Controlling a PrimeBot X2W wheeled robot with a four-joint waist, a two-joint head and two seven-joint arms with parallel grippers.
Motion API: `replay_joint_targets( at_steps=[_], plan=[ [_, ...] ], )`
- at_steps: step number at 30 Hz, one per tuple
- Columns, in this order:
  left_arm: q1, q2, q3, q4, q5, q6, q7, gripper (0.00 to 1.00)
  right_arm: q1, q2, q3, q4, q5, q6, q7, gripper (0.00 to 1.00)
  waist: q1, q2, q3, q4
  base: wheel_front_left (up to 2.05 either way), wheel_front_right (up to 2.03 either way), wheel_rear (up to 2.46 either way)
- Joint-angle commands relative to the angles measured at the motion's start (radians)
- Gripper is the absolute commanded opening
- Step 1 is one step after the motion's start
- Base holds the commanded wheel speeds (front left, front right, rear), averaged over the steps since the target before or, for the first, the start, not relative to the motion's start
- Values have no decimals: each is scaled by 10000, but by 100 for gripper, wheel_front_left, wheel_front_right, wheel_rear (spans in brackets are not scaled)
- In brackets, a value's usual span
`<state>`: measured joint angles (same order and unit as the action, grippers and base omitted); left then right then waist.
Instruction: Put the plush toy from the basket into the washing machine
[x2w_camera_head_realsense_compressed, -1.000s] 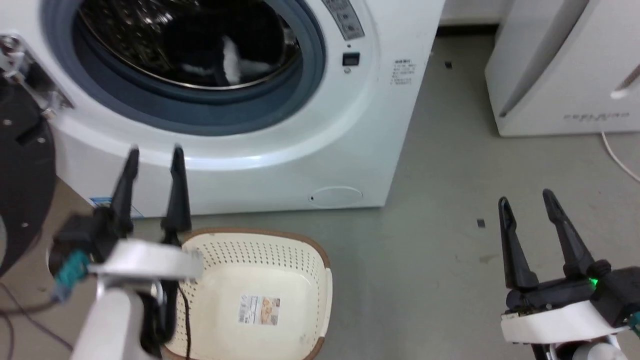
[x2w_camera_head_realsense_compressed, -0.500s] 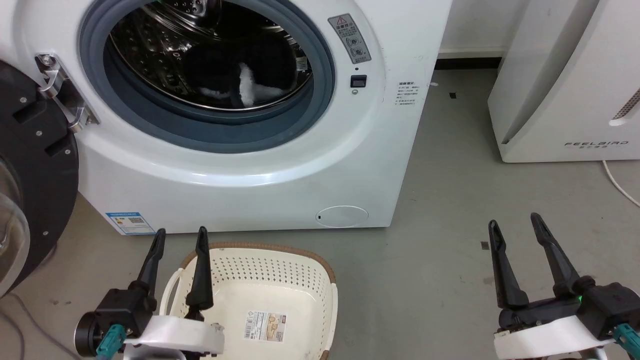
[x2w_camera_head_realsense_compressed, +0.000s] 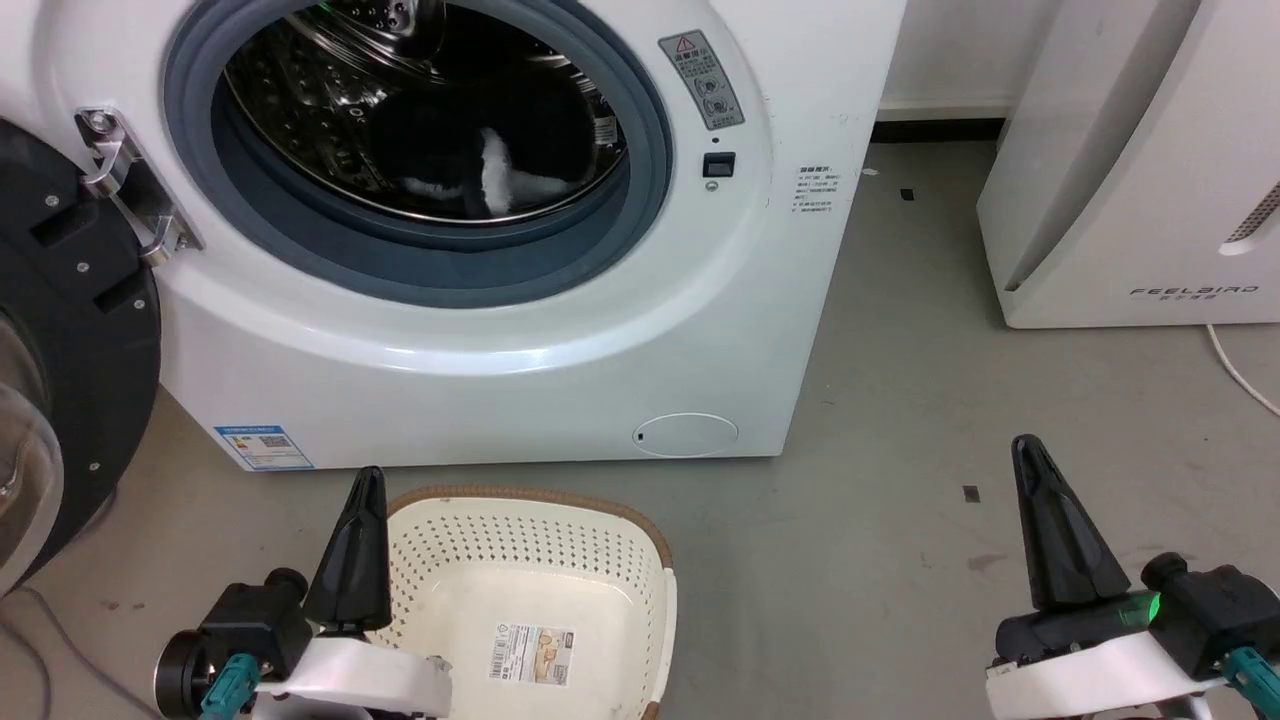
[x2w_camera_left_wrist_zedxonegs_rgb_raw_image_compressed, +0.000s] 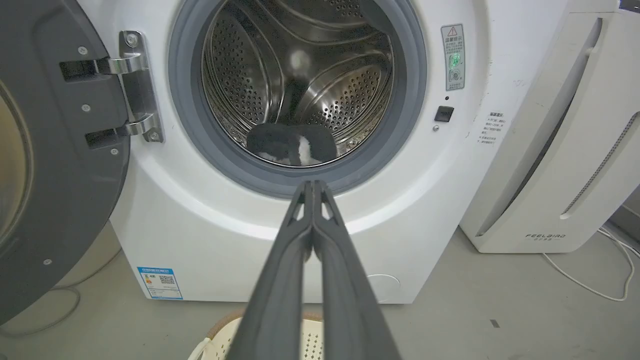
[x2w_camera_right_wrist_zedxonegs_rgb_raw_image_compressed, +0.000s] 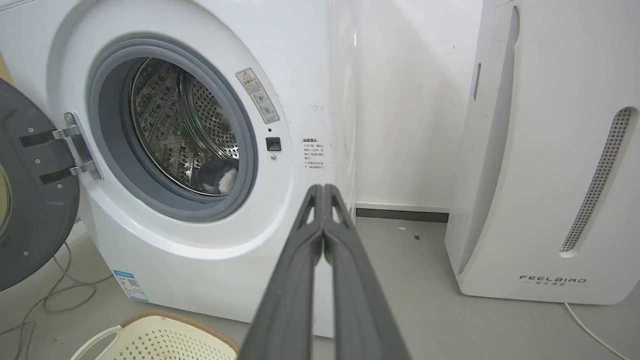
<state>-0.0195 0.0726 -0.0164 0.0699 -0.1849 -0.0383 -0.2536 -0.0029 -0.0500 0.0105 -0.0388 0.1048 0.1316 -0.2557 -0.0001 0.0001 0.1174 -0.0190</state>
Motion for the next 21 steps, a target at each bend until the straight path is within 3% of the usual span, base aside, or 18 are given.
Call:
replay_joint_targets(
  at_steps=[1, 21],
  plan=[
    [7, -8, 11, -24, 62, 13, 66, 0, 3, 0, -2, 13, -36, 0, 76, 0, 1, -1, -16, 3, 0, 0, 0],
    [36, -42, 35, -131, 344, 71, 455, 0, 7, 0, -18, 73, -196, -2, 467, 0, 1, -1, -198, 32, 0, 0, 0]
  ],
)
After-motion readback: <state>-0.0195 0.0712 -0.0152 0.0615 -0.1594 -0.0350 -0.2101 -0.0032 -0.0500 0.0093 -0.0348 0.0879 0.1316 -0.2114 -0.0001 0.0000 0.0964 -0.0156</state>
